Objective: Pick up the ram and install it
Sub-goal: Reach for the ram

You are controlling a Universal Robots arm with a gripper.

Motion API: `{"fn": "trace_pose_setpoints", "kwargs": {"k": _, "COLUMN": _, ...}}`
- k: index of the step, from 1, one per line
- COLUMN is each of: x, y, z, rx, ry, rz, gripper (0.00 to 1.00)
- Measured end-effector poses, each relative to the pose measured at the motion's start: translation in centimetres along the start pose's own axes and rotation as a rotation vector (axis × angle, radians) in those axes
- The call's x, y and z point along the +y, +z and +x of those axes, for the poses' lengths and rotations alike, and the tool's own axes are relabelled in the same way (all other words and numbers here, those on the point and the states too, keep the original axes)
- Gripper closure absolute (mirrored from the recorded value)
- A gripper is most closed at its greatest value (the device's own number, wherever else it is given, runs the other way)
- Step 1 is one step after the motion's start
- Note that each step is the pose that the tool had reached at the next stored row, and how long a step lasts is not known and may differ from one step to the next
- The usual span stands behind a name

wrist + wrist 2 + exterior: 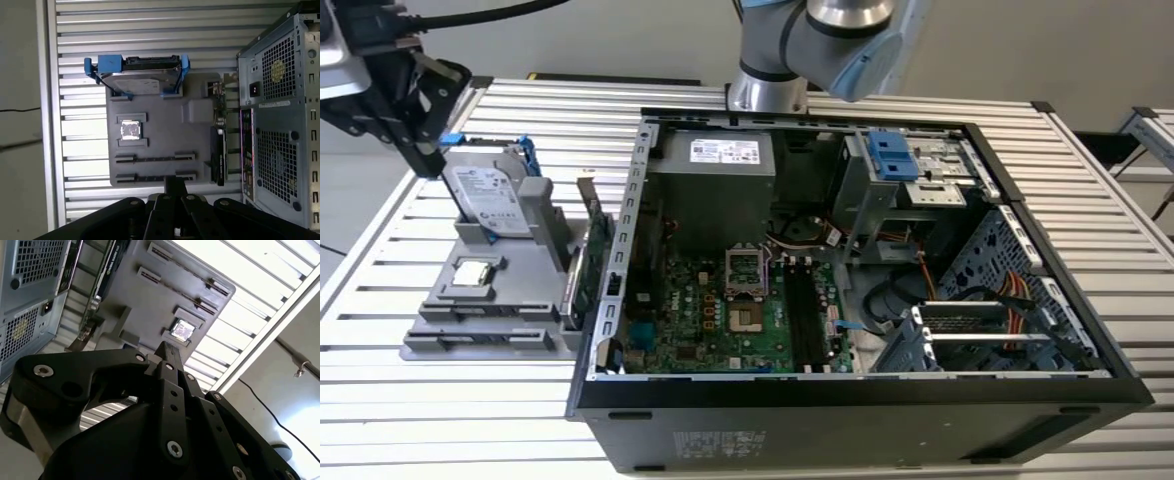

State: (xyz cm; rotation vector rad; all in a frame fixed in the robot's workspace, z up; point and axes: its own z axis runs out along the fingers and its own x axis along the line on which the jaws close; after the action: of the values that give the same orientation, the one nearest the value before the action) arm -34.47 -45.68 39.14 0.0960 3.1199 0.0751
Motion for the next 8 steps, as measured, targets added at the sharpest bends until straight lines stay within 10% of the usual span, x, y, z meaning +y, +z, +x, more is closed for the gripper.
{"fn": "trace_pose_setpoints", "kwargs": {"k": 8, "x": -0.80, "y": 0.00, "z": 0.29, "rx": -0.0006, "ry": 0.008, "rz": 0.0001, "gripper": 1.00}}
